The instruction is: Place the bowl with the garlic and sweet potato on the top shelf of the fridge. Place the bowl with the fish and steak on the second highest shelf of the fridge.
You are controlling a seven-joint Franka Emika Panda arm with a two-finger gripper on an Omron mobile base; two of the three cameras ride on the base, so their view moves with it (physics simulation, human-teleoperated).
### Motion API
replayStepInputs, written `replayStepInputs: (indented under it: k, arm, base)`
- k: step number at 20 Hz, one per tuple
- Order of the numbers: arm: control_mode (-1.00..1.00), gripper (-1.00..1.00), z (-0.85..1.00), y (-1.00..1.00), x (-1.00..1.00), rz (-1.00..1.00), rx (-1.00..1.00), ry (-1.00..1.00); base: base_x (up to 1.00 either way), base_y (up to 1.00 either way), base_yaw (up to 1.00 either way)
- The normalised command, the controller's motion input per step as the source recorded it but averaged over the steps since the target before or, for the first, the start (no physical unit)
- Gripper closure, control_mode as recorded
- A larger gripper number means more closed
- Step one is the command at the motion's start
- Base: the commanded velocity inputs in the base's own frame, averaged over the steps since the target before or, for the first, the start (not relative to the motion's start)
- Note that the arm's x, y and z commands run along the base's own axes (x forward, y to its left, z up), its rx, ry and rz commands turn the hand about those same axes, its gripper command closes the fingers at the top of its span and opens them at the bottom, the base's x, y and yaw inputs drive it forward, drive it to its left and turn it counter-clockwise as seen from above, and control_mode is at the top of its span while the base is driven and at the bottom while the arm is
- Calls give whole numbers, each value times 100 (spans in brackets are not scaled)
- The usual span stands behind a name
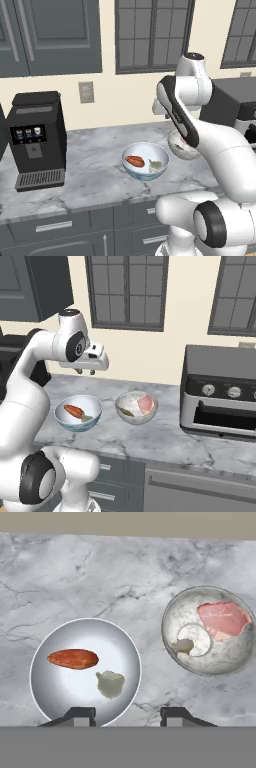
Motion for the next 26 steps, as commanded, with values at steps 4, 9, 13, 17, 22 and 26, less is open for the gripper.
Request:
replayStepInputs:
  k: [4, 9, 13, 17, 22, 26]
  arm:
    - [-100, -100, -45, 0, -6, -3, 1, 1]
    - [-100, -100, -100, 0, 0, -9, 4, 23]
    - [-100, -100, -100, 0, 3, -12, 13, 18]
    - [-100, -100, -96, 0, 20, -14, 11, 15]
    - [-100, -100, -60, -14, 9, -8, 0, 15]
    - [-100, -100, -40, -2, 12, -9, 0, 2]
  base:
    - [0, 0, 0]
    - [0, 0, 0]
    - [0, 0, 0]
    - [0, 0, 0]
    - [0, 0, 0]
    - [0, 0, 0]
